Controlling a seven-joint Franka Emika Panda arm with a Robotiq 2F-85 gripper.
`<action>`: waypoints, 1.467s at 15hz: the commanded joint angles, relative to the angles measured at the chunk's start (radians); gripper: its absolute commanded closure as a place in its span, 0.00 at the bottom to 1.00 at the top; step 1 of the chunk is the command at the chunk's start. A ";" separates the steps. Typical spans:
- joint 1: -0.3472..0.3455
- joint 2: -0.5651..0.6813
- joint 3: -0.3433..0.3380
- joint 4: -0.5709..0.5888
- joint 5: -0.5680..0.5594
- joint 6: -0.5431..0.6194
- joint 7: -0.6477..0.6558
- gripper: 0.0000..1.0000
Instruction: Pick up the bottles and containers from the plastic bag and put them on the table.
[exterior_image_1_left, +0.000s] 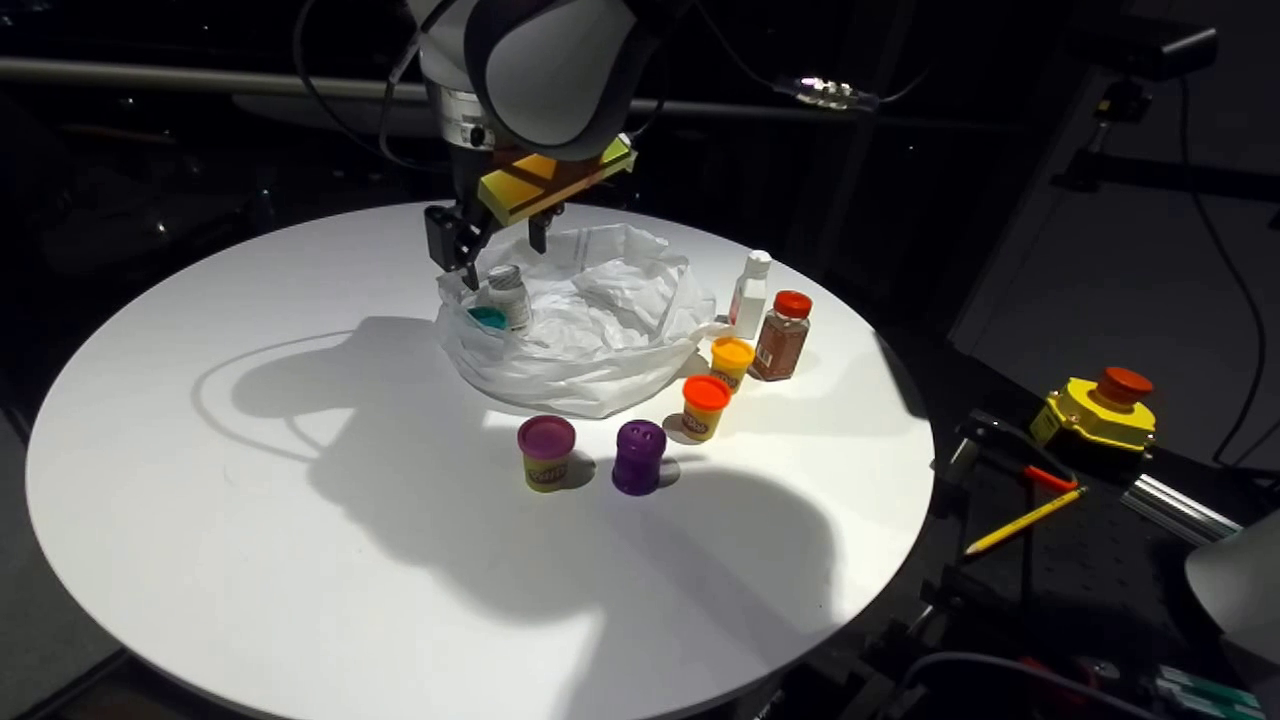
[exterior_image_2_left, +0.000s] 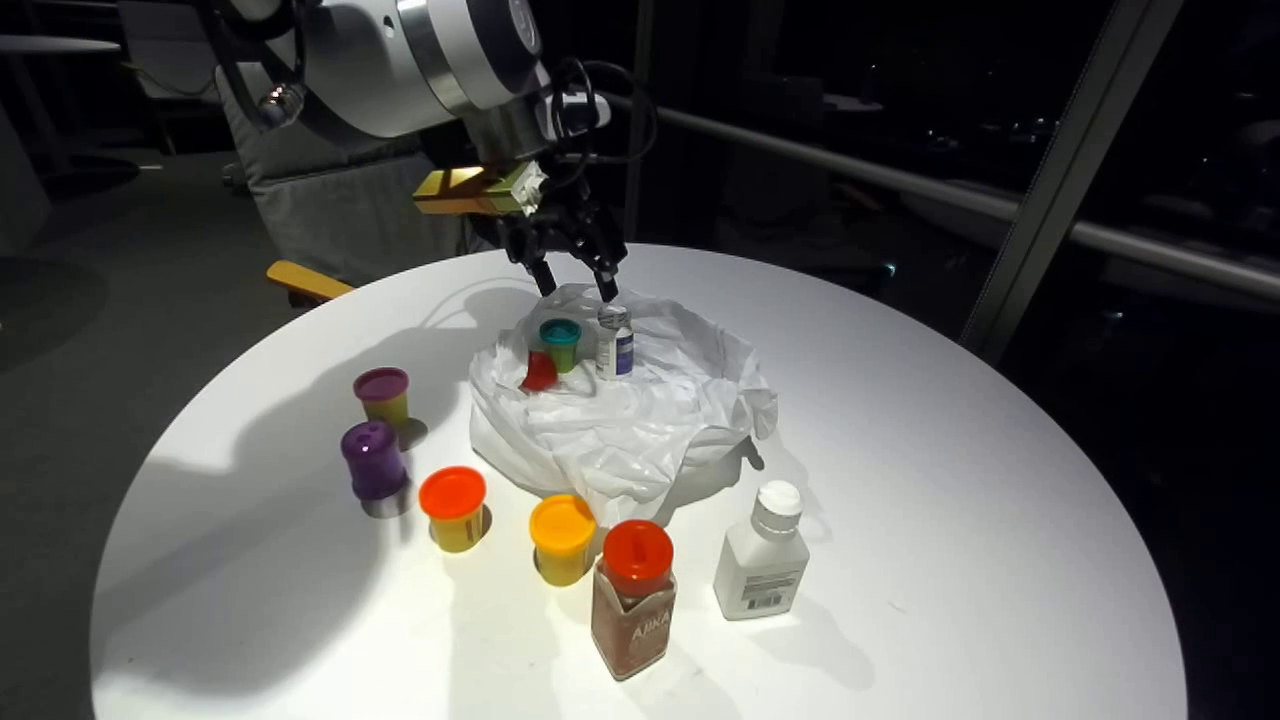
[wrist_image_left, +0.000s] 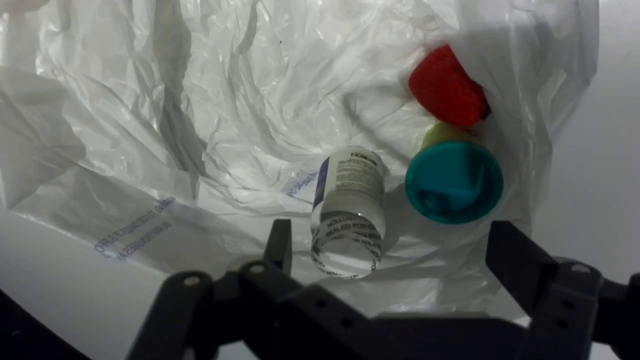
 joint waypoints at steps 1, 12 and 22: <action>0.000 0.018 -0.004 0.046 0.020 -0.023 0.019 0.00; -0.051 0.082 0.002 0.113 0.080 -0.033 0.054 0.00; -0.061 0.145 -0.005 0.190 0.120 -0.054 0.054 0.53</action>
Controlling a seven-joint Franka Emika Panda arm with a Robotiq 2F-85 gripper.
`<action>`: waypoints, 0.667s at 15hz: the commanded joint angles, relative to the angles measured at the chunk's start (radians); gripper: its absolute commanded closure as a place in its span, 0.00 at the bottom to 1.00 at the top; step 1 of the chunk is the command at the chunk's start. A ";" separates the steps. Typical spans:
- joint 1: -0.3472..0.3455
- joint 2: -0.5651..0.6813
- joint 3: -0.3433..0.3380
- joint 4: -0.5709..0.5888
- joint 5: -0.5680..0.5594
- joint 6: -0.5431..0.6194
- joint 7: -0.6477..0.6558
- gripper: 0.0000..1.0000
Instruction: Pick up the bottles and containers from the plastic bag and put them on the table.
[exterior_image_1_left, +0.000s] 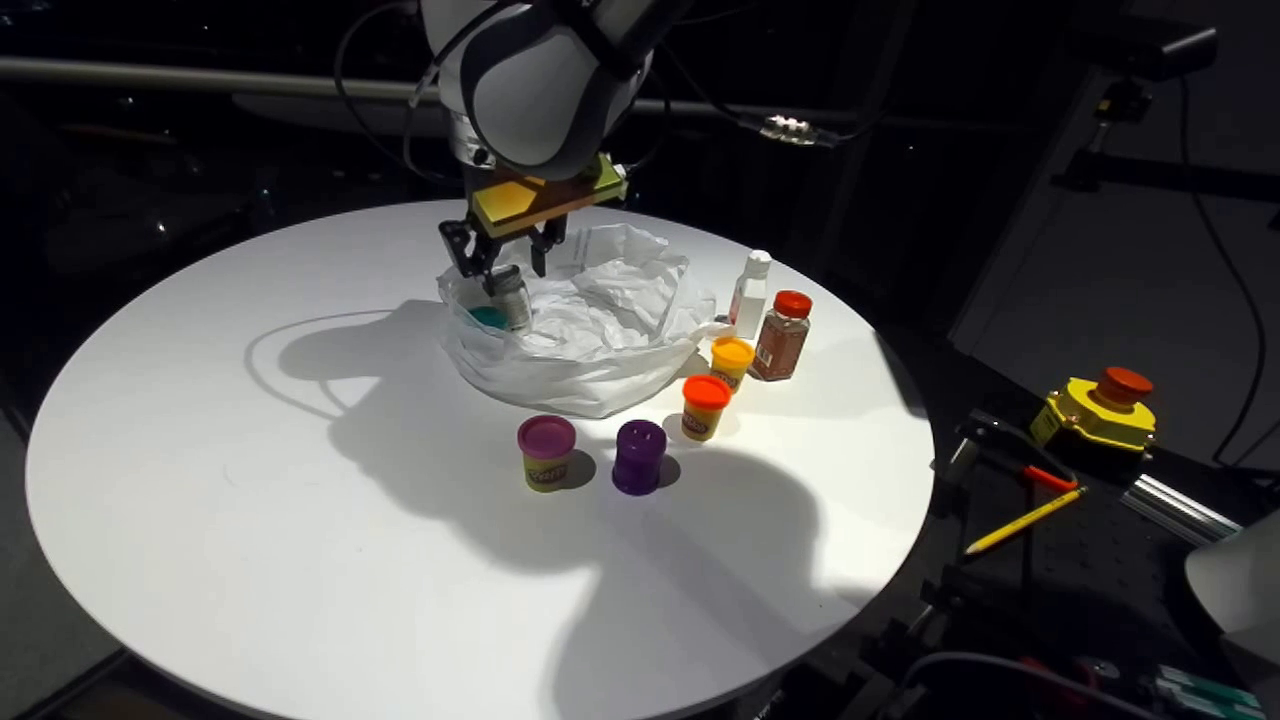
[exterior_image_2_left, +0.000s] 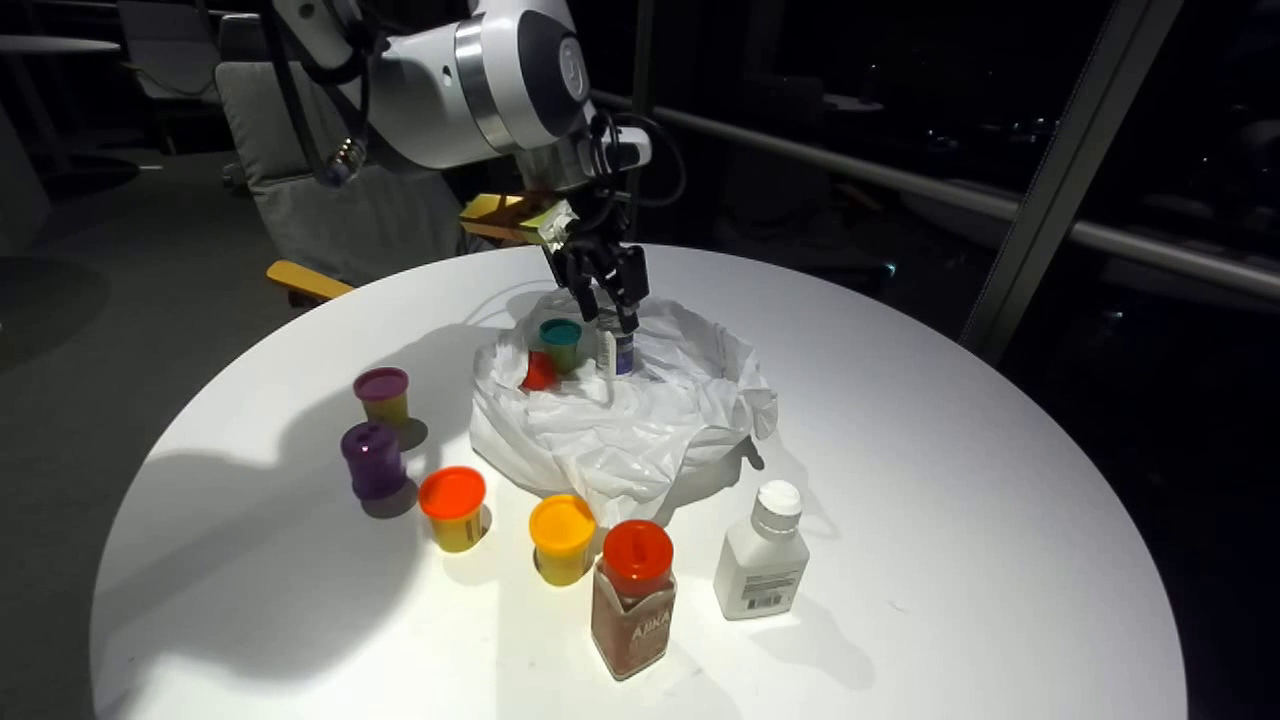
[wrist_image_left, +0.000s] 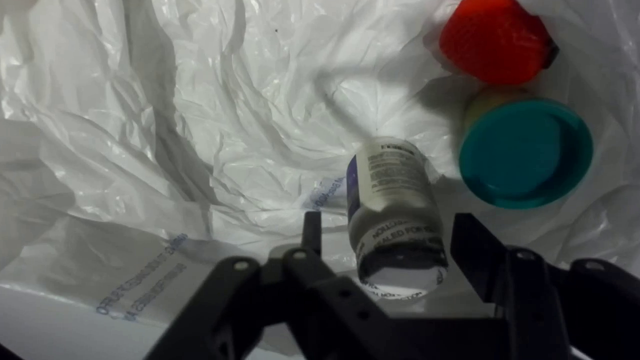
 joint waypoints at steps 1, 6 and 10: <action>-0.008 0.038 0.002 0.075 0.024 -0.040 -0.009 0.60; 0.006 0.046 -0.008 0.092 0.011 -0.064 0.005 0.81; 0.061 -0.033 -0.024 0.011 -0.015 -0.084 0.049 0.81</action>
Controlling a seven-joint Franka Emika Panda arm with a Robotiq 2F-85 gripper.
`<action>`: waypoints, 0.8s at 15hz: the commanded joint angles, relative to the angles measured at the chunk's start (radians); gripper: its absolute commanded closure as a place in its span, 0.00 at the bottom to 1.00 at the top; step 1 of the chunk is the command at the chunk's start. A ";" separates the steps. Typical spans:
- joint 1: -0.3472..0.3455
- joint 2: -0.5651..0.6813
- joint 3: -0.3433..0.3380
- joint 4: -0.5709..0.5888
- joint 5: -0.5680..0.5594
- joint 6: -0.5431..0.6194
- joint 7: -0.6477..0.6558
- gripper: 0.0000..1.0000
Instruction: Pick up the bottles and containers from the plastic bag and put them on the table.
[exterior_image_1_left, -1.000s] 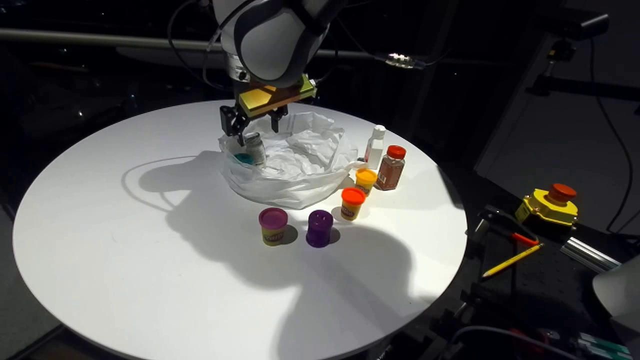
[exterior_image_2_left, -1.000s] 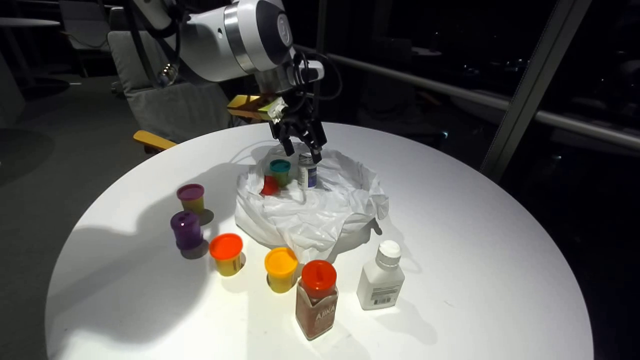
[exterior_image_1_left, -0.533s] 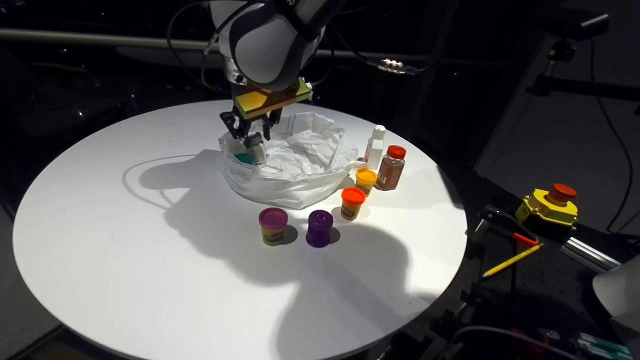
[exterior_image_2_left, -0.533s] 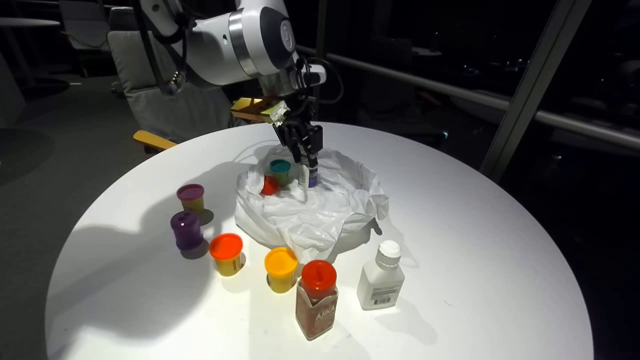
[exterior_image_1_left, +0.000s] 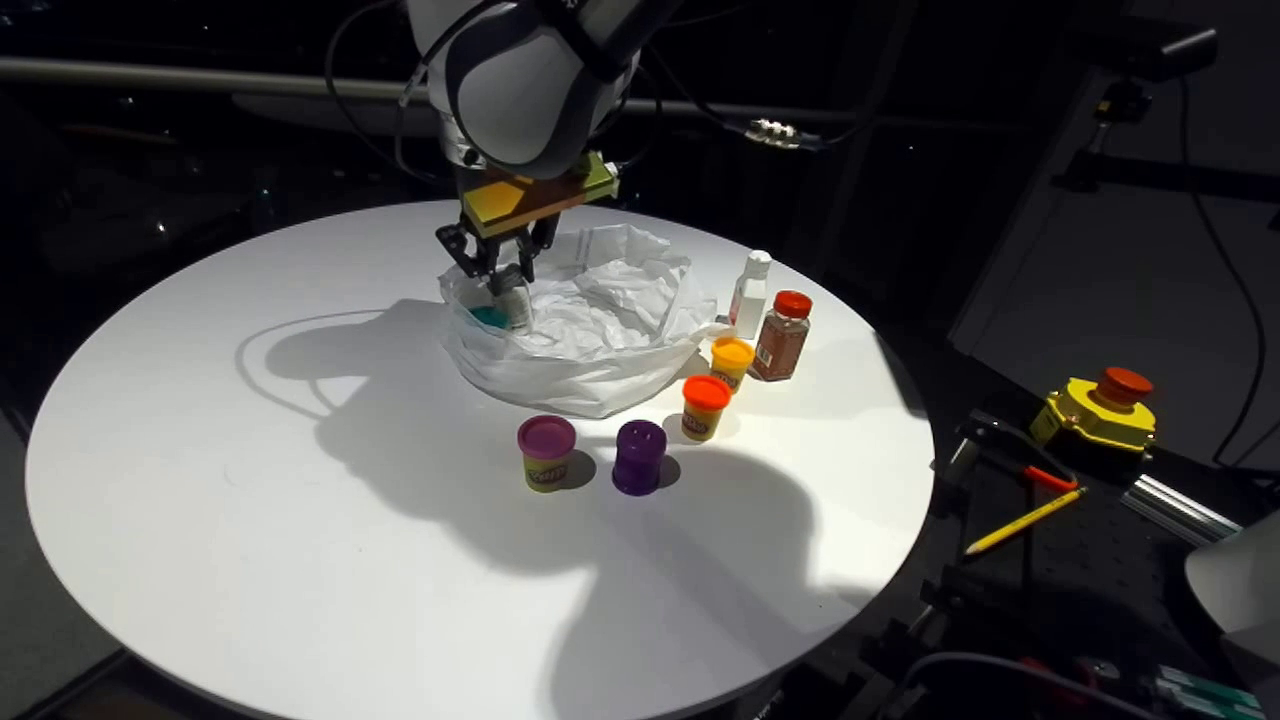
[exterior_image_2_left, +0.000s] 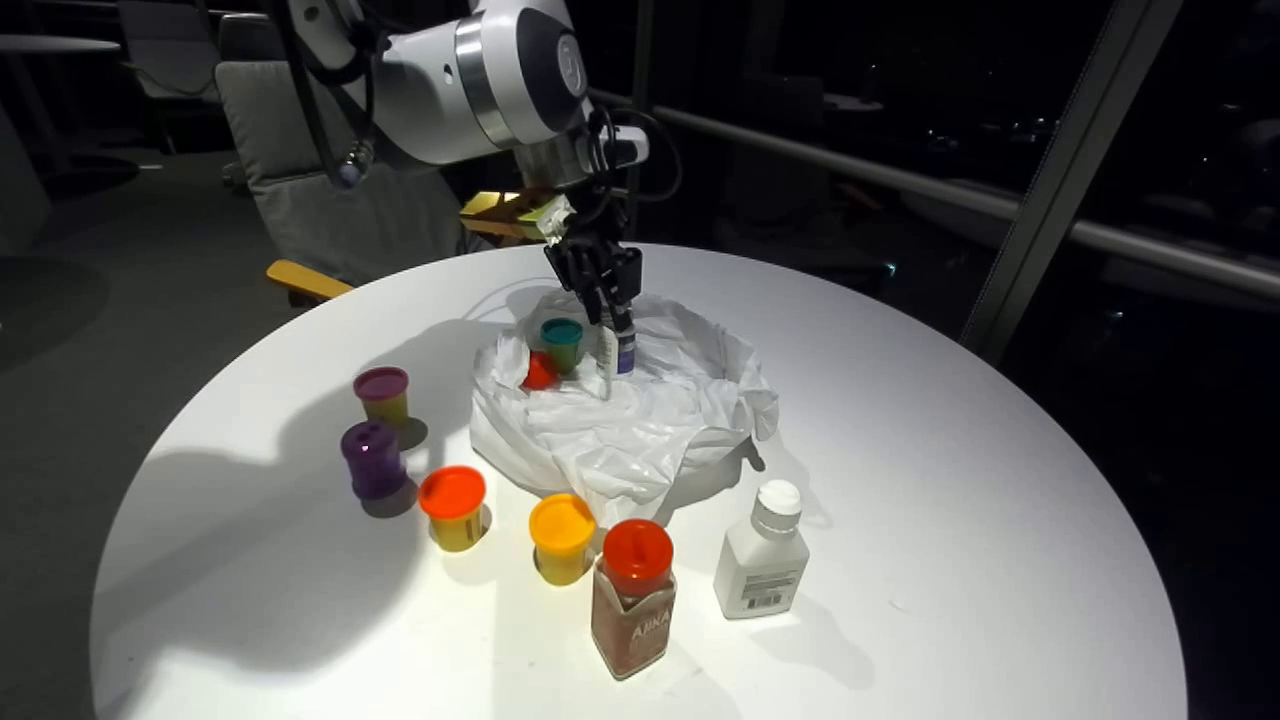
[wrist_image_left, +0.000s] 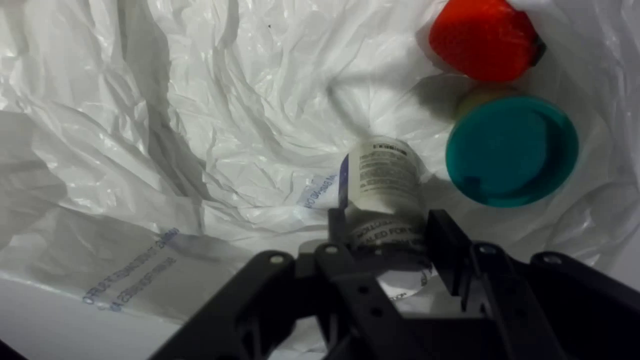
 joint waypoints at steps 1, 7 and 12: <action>0.085 -0.088 -0.039 -0.074 -0.037 -0.025 0.080 0.81; 0.289 -0.306 -0.121 -0.306 -0.284 0.036 0.393 0.81; 0.302 -0.399 -0.013 -0.398 -0.470 0.024 0.539 0.81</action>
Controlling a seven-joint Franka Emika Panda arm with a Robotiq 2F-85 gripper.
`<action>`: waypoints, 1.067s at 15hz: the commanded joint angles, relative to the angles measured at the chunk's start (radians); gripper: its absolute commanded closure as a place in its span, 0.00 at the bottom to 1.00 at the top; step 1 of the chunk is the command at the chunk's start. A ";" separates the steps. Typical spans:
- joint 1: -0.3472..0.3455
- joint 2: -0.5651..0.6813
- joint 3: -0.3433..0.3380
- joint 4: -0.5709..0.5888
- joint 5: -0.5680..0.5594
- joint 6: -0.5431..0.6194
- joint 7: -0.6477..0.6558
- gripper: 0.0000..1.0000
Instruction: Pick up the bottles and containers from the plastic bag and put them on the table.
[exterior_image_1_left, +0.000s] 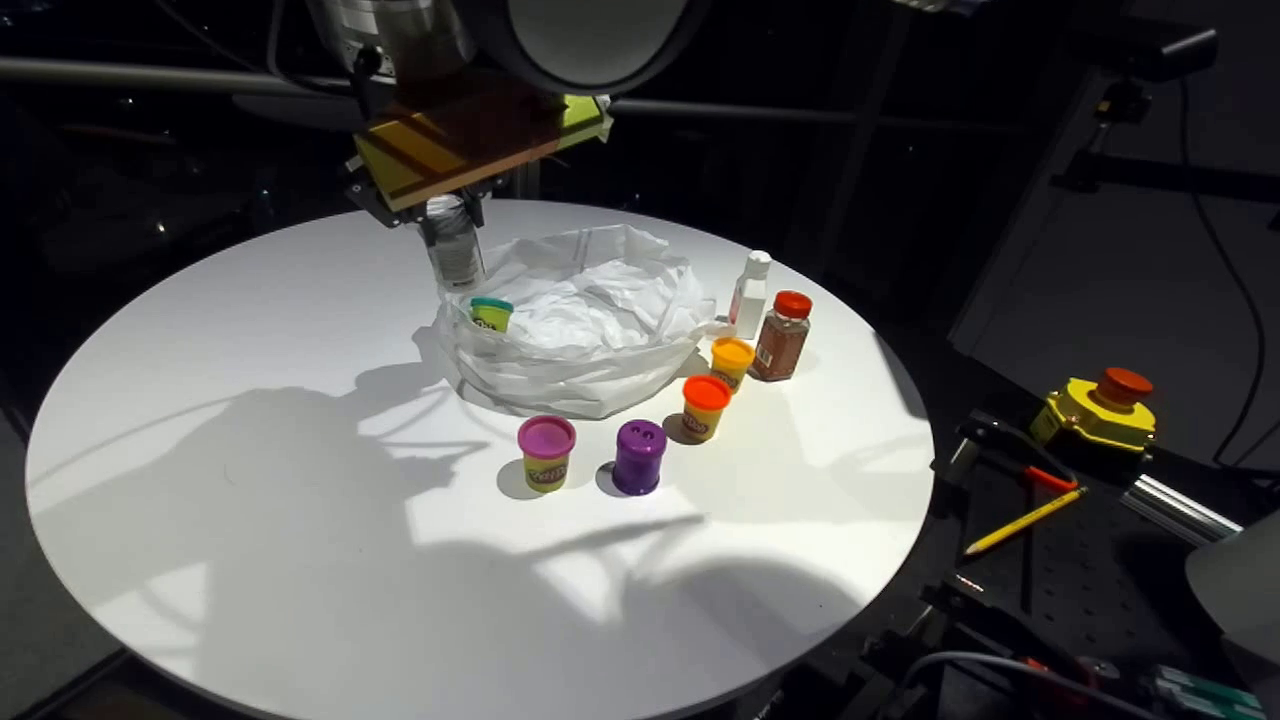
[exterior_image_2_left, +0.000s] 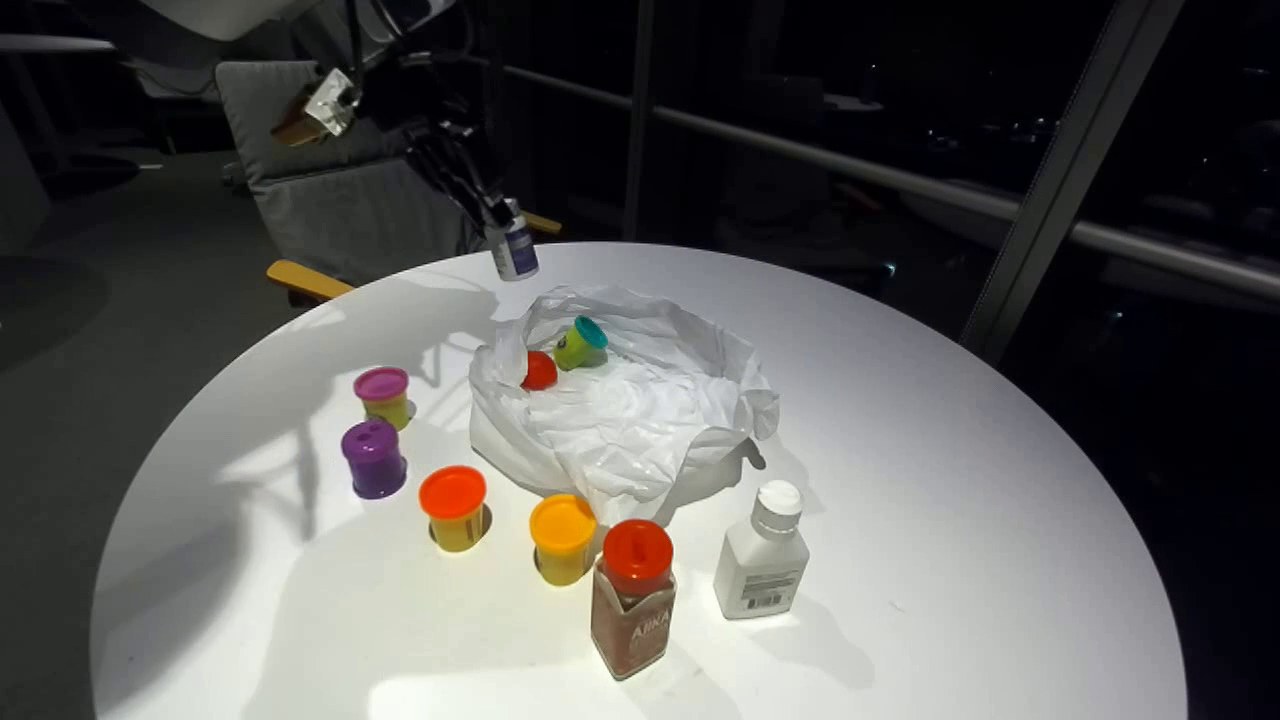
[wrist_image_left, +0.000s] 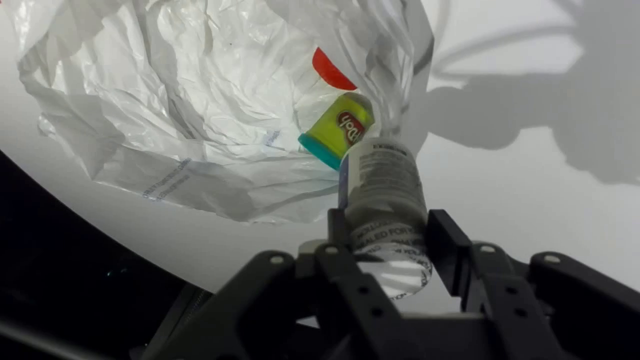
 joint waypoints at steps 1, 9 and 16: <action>-0.045 -0.051 0.098 -0.080 -0.079 0.042 0.043 0.81; -0.148 0.138 0.198 -0.036 -0.053 0.152 0.011 0.81; -0.148 0.145 0.219 -0.060 -0.033 0.294 -0.043 0.81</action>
